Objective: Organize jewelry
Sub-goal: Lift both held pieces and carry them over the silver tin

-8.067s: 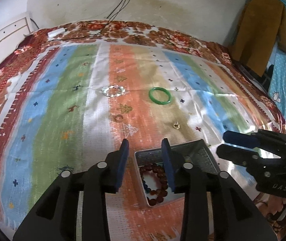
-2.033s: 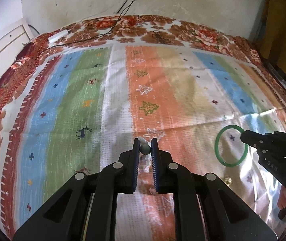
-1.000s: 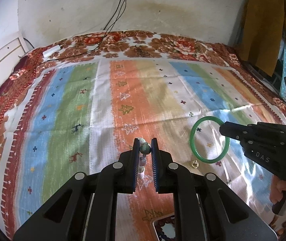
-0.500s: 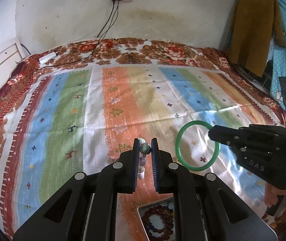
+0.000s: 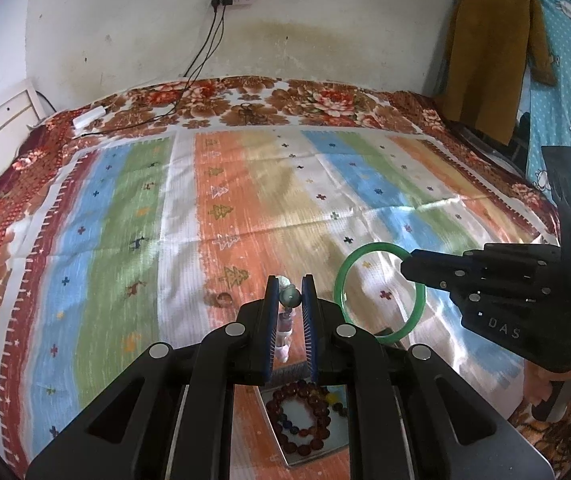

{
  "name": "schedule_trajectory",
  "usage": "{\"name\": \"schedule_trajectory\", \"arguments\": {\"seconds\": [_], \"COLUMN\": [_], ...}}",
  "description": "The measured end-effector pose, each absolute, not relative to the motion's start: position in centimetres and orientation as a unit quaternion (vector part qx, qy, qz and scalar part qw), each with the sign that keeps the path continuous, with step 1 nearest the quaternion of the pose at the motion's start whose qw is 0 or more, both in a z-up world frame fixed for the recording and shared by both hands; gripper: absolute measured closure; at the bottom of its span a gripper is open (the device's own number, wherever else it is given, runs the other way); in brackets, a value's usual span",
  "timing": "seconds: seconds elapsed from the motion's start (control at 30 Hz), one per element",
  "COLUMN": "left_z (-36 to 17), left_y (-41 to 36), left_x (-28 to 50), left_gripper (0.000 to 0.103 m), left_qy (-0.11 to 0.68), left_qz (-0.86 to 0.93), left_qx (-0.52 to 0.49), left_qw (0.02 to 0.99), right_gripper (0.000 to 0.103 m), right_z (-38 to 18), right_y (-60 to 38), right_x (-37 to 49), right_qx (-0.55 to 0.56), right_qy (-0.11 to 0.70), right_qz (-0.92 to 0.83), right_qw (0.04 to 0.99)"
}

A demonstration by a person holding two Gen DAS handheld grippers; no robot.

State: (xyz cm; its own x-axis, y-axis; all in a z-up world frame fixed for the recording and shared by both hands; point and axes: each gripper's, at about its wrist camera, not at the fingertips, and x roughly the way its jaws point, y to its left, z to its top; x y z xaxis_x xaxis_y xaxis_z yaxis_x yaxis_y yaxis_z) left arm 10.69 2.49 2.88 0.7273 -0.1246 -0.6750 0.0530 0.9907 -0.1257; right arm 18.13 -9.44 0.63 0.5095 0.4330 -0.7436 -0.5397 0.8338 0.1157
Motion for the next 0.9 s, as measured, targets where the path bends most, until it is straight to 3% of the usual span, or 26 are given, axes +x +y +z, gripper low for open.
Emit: {"name": "schedule_trajectory", "arguments": {"seconds": [0.9], "left_z": [1.7], "left_y": [1.3], "left_x": [6.3], "left_gripper": [0.092], "left_qy": [0.375], "left_qz": [-0.061], "left_qx": [-0.057], "left_qw": [0.923], "right_gripper": [0.094], "right_z": [-0.4], "right_y": [-9.9], "right_x": [14.6], "right_qx": [-0.068], "right_qy": [0.421], "right_qz": [0.303], "right_qw": [0.852]}}
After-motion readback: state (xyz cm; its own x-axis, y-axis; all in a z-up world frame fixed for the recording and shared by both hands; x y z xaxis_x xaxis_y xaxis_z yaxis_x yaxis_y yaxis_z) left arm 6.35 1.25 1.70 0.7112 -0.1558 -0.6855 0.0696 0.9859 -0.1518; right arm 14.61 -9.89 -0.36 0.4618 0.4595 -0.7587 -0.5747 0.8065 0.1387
